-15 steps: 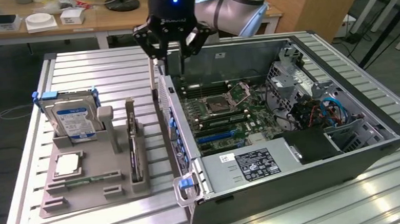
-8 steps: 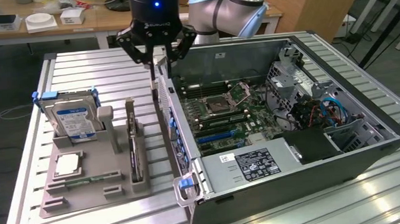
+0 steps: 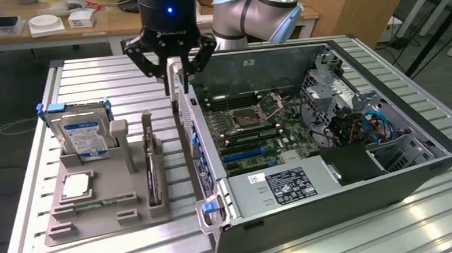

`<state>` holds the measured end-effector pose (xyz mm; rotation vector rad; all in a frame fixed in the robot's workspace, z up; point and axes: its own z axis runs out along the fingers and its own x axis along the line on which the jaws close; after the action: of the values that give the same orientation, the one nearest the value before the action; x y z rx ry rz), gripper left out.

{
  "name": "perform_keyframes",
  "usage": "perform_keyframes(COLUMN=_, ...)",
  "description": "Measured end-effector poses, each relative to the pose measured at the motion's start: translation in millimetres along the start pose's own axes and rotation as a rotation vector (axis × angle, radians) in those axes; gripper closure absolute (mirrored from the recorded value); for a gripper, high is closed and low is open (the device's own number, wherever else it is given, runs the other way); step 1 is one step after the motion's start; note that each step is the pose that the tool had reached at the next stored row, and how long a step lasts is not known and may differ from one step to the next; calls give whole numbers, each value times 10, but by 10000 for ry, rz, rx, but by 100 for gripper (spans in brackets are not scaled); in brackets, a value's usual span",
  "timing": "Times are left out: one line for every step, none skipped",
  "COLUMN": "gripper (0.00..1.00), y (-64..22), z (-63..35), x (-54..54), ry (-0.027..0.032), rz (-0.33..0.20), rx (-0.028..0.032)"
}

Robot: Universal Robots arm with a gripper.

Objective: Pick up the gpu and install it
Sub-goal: 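Reach for the gpu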

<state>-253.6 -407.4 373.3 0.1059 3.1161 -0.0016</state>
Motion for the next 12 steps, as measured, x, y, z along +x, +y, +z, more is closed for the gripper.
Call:
perform_keyframes(gripper=62, y=-25, z=3, x=3, ry=5, rz=-1, rx=1)
perform_keyframes(gripper=62, y=-46, z=6, x=10, ry=9, rz=-1, rx=2)
perform_keyframes(gripper=62, y=-62, z=10, x=22, ry=10, rz=-2, rx=6)
perform_keyframes(gripper=62, y=-75, z=13, x=37, ry=12, rz=0, rx=17)
perform_keyframes(gripper=62, y=-86, z=17, x=55, ry=15, rz=-1, rx=35)
perform_keyframes(gripper=62, y=-94, z=22, x=76, ry=17, rz=-2, rx=60)
perform_keyframes(gripper=62, y=-102, z=25, x=97, ry=19, rz=-3, rx=88)
perform_keyframes(gripper=62, y=-109, z=30, x=117, ry=21, rz=-4, rx=118)
perform_keyframes(gripper=62, y=-116, z=33, x=138, ry=23, rz=-4, rx=148)
perform_keyframes(gripper=62, y=-124, z=37, x=160, ry=26, rz=-4, rx=183)
perform_keyframes(gripper=62, y=-131, z=41, x=180, ry=28, rz=-6, rx=214)
perform_keyframes(gripper=62, y=-138, z=45, x=200, ry=30, rz=-7, rx=245)
